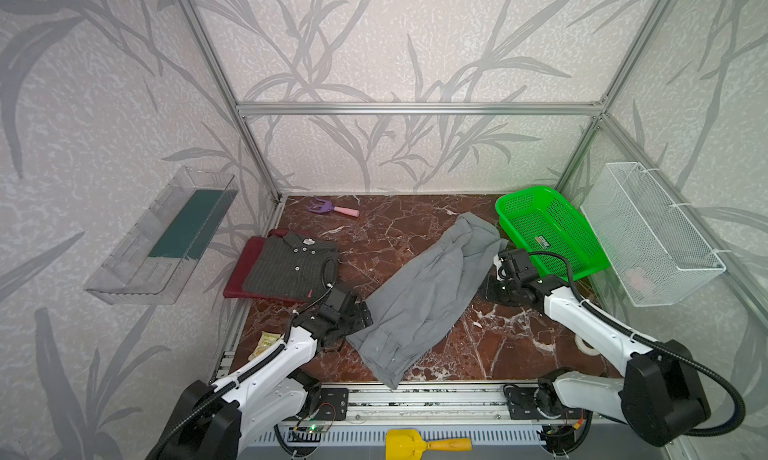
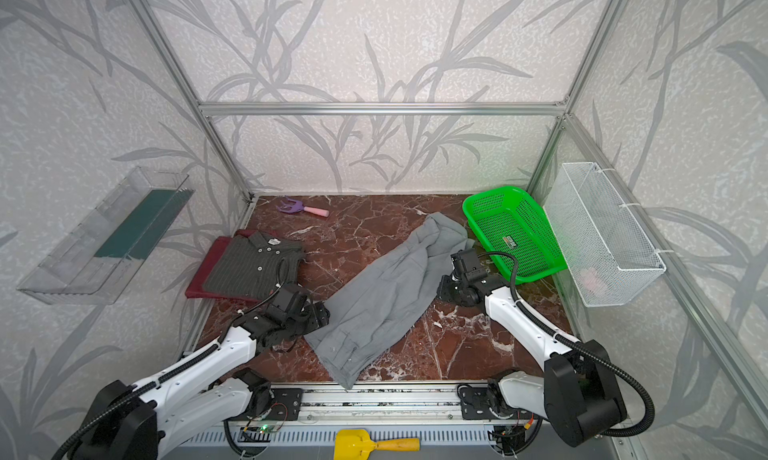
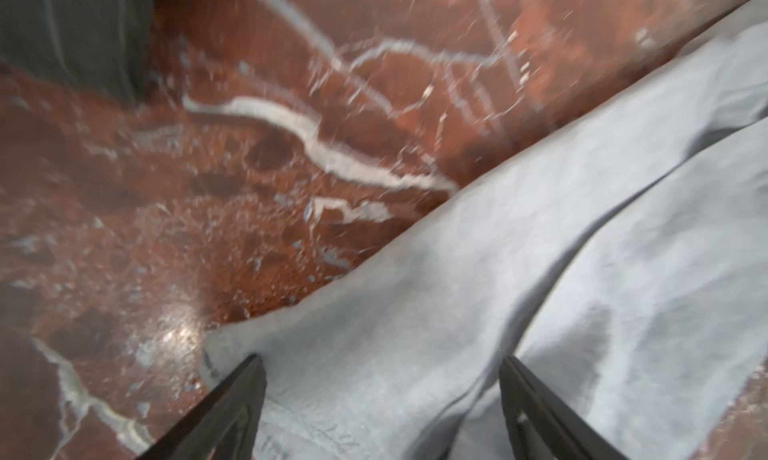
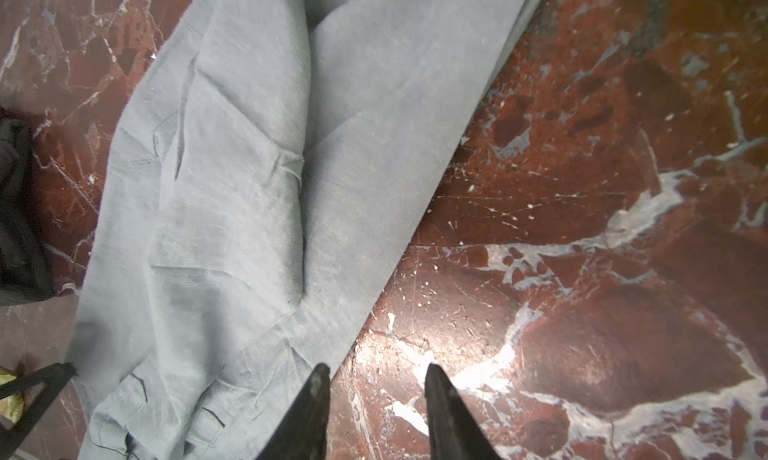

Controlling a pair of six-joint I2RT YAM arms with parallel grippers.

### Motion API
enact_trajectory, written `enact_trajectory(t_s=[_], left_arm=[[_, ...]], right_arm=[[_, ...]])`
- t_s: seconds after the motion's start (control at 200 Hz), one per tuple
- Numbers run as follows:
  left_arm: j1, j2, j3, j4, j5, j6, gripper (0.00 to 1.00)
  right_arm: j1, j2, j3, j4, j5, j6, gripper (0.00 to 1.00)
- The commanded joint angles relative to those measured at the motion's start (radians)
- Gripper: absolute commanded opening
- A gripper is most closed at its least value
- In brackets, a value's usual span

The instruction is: Fold and stack the long sleeve shirts

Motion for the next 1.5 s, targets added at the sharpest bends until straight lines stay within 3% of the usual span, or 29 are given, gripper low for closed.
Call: enact_trajectory(t_s=[0.0, 0.125, 0.255, 0.545, 0.645, 0.805, 1.025, 1.11, 1.21, 1.38, 1.495], left_arm=[[0.005, 0.043, -0.026, 0.063, 0.047, -0.018, 0.86], [0.001, 0.087, -0.028, 0.075, 0.087, -0.031, 0.84], [-0.018, 0.072, -0.050, 0.084, 0.107, -0.066, 0.82], [-0.167, -0.061, -0.122, 0.051, 0.057, -0.235, 0.82], [-0.249, -0.099, -0.159, 0.073, 0.025, -0.330, 0.81], [-0.431, -0.118, -0.159, 0.095, -0.098, -0.475, 0.81], [-0.705, 0.067, -0.066, 0.197, -0.275, -0.616, 0.81], [-0.775, 0.148, -0.003, 0.201, -0.320, -0.628, 0.82], [-0.786, 0.161, 0.047, 0.160, -0.347, -0.594, 0.83], [-0.756, 0.044, 0.084, 0.086, -0.440, -0.447, 0.87], [-0.655, -0.029, 0.126, 0.021, -0.380, -0.328, 0.89]], right_arm=[[-0.017, 0.081, 0.070, 0.002, -0.006, 0.007, 0.40], [-0.039, 0.266, 0.184, 0.015, -0.082, 0.042, 0.42], [-0.049, 0.426, 0.288, 0.030, -0.054, 0.077, 0.42], [-0.053, 0.766, 0.581, -0.005, -0.034, 0.075, 0.41], [-0.045, 0.855, 0.708, -0.029, -0.045, 0.056, 0.41], [0.002, 1.017, 1.003, -0.168, -0.056, -0.075, 0.44], [0.029, 1.217, 1.401, -0.390, -0.112, -0.183, 0.44], [0.028, 1.245, 1.523, -0.487, -0.085, -0.225, 0.44], [0.031, 1.209, 1.585, -0.551, -0.065, -0.264, 0.45], [0.059, 1.009, 1.496, -0.534, -0.030, -0.305, 0.48], [0.110, 0.837, 1.348, -0.501, -0.016, -0.312, 0.52]])
